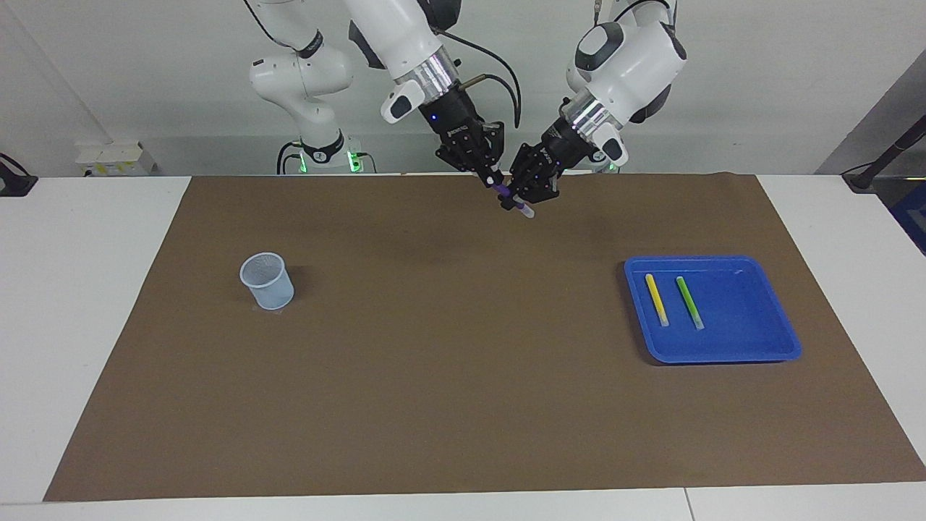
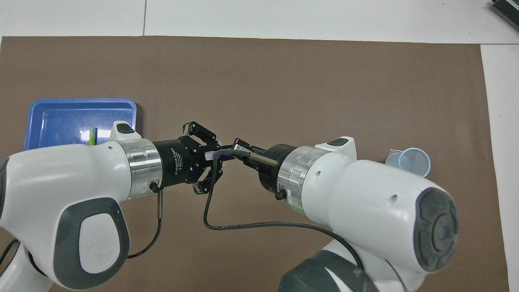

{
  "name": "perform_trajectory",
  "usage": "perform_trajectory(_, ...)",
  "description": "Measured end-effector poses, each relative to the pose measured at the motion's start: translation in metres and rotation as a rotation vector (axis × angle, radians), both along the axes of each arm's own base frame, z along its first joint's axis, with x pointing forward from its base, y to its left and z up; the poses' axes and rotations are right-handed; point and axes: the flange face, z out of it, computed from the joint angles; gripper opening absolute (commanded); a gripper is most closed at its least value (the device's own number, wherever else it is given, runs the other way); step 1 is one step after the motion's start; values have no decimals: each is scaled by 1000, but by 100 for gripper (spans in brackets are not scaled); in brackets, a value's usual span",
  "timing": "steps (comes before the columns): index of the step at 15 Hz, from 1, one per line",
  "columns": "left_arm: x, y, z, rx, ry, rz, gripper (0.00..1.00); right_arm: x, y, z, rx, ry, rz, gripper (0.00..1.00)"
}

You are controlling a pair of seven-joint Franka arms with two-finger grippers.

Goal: Right arm passes pens to left for tray arrangement
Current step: 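Carry the purple pen toward the left gripper while the left gripper approaches, then close the left gripper on the purple pen and open the right gripper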

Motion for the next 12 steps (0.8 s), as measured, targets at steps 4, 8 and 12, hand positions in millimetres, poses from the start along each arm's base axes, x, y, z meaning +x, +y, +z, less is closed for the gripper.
perform_trajectory(4, 0, 0, 0, 0, 0, 0, 0, 0, 0, 0, 0, 0, 0, 0)
perform_trajectory(8, 0, 0, -1, 1, 4, -3, 0, 0, 0, -1, -3, 5, 2, 52)
perform_trajectory(12, -4, -3, -1, 4, 17, -20, 0, 6, -10, 0, -3, 5, -16, 100)
